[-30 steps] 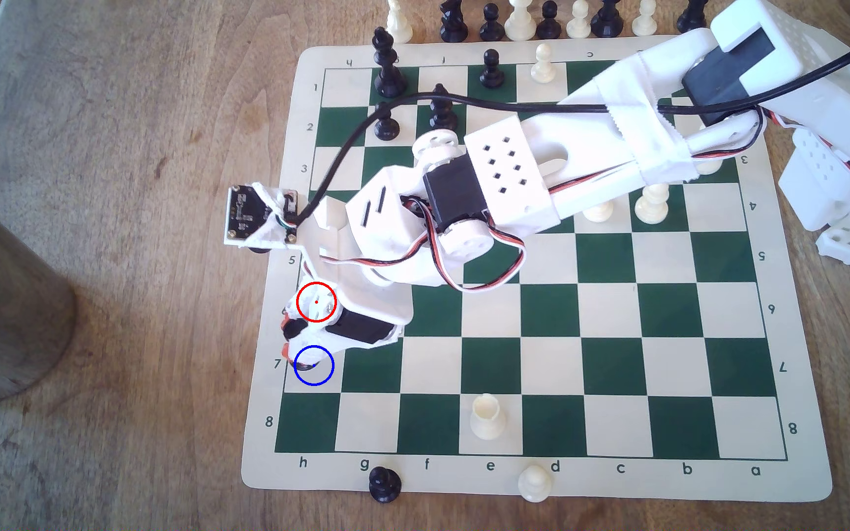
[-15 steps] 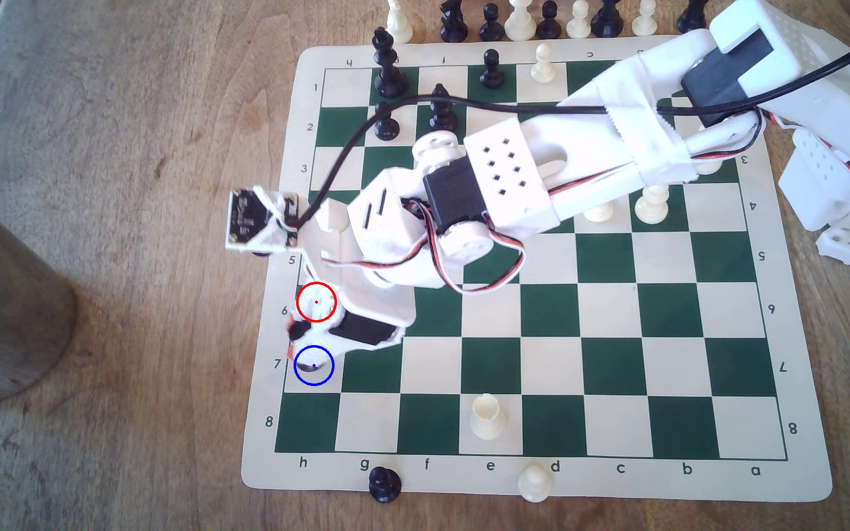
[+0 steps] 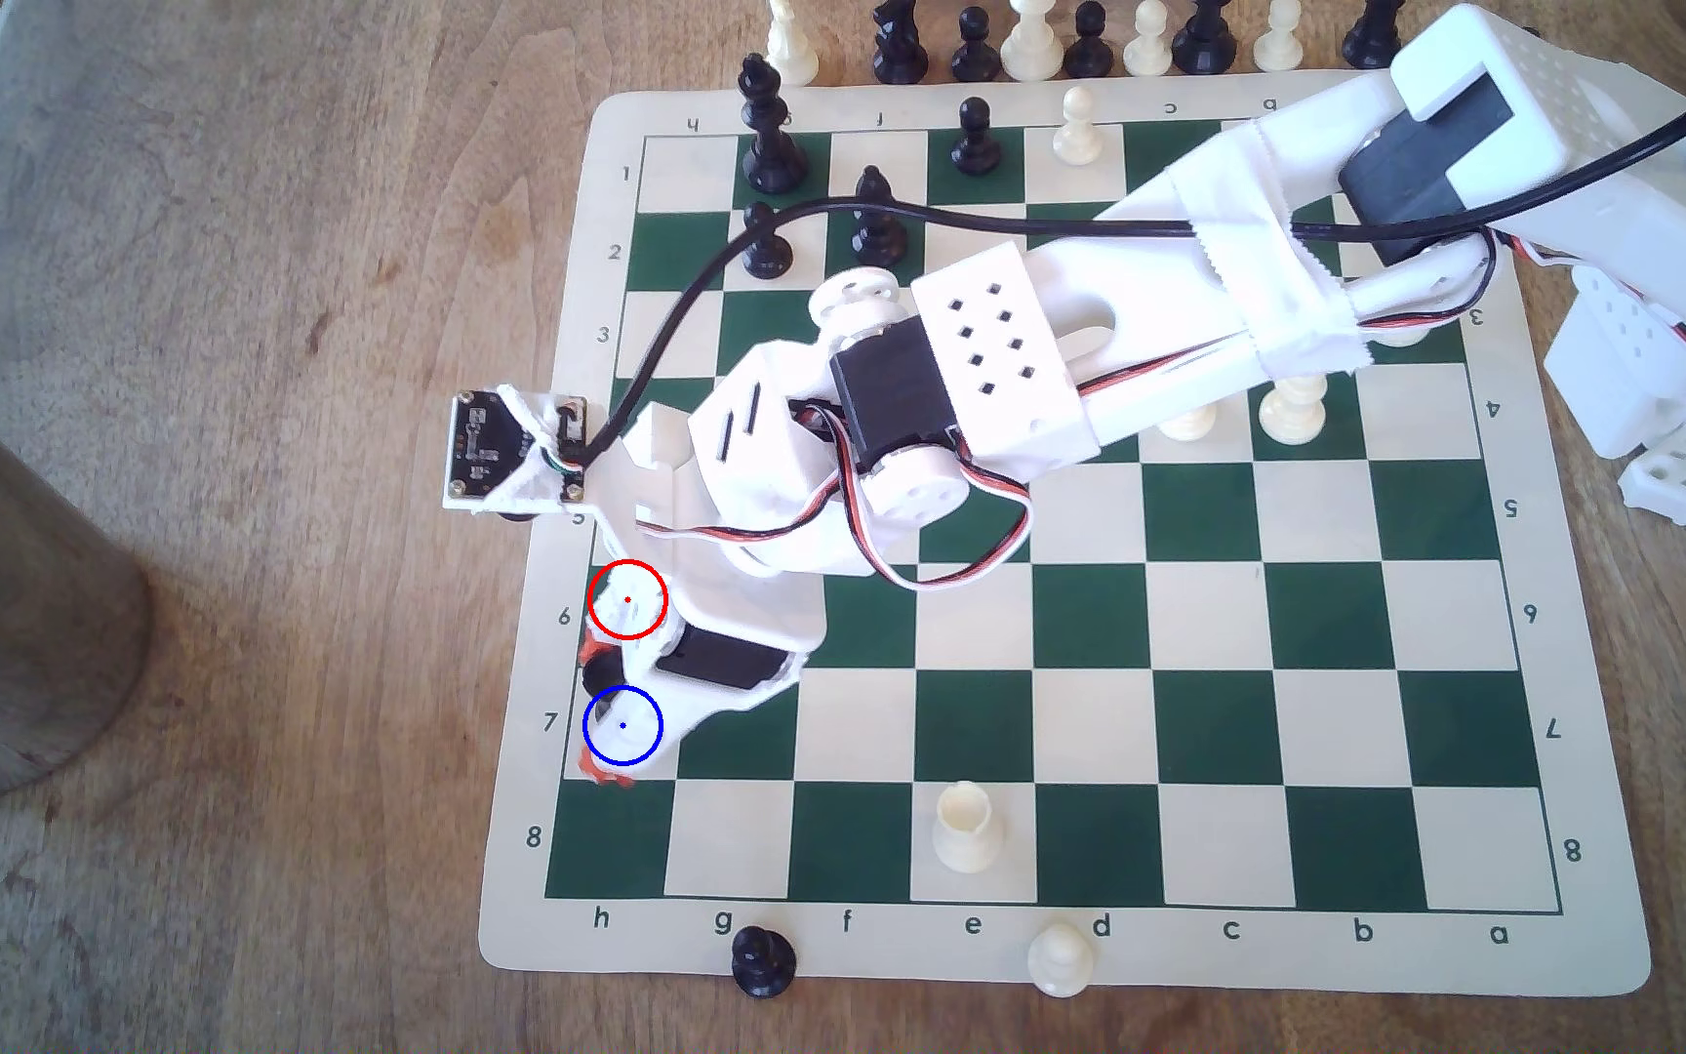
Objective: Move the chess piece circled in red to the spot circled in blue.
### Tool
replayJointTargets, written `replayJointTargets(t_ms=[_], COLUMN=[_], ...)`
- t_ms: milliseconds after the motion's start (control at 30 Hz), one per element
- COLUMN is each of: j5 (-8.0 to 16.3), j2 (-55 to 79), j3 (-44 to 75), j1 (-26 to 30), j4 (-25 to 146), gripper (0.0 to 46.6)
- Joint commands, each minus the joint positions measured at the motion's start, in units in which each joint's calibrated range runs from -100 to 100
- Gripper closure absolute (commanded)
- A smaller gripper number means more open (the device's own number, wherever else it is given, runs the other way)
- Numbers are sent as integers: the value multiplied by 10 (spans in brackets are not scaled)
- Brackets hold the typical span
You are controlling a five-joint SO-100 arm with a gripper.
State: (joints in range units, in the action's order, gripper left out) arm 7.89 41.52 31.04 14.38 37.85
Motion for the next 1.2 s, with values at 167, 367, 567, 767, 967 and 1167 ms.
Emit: replayJointTargets(t_ms=[167, 367, 567, 767, 967, 1167], j5=[6, 6, 5, 4, 6, 3], j2=[-51, -93, -260, -500, -726, -985], j3=[46, 23, -166, -430, -664, -845], j1=[4, 0, -3, 4, -15, -35], j4=[20, 57, 52, 26, 37, 119], gripper=[230, 213, 201, 203, 219, 211])
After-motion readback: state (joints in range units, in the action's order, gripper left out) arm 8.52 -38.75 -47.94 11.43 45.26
